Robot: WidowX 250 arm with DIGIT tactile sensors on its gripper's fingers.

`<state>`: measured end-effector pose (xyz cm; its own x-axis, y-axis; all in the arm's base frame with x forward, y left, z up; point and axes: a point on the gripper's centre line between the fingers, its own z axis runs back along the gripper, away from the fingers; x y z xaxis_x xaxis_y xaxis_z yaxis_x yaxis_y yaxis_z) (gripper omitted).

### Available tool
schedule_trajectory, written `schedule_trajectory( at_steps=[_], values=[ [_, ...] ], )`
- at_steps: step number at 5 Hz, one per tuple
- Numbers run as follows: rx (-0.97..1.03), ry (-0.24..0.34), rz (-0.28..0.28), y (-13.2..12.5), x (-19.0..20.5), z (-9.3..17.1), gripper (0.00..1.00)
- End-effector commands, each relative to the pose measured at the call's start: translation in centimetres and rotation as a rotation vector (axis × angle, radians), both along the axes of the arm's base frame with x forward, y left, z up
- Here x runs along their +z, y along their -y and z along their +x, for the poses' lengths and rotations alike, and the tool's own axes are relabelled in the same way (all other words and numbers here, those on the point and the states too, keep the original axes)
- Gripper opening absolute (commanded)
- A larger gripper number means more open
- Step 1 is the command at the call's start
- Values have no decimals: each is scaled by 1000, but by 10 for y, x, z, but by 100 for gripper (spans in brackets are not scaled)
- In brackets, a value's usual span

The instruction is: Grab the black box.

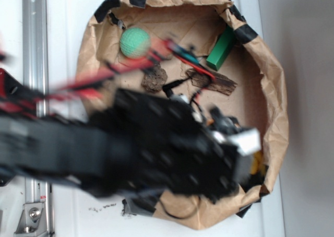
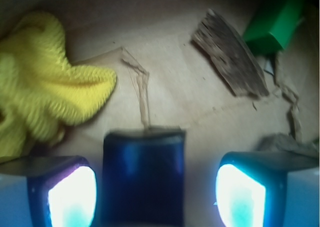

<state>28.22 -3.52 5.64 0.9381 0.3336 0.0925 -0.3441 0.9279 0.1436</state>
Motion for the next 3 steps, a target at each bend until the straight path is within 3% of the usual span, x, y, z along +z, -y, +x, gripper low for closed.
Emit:
schedule_trajectory(
  at_steps=[1,2,3],
  values=[
    [-13,-92,-78,-7,-45,1,100],
    [-31,-154,-123,-3,-60,-23,100],
    [10,-149,-132,-7,-53,-31,0]
  ],
)
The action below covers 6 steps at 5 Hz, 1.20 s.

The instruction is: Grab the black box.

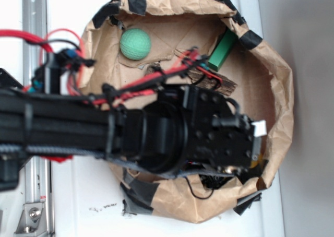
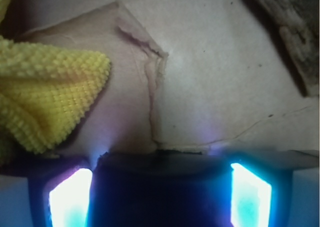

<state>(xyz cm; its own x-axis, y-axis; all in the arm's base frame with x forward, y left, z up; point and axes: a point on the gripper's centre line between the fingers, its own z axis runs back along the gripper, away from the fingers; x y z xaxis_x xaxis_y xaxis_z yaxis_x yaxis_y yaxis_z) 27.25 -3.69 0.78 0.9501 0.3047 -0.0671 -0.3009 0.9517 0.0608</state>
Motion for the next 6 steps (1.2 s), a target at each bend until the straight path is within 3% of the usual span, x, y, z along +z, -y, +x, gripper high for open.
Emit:
schedule_trajectory(
  at_steps=[1,2,3,4,5,6],
  values=[
    [130,80,28,-37,37,-20,0],
    [197,188,98,-65,85,-17,0],
    [196,300,108,-86,130,-14,0],
    [35,295,13,-68,141,4,0],
    [18,247,97,-57,131,10,0],
    [29,205,103,-60,120,13,0]
  ],
)
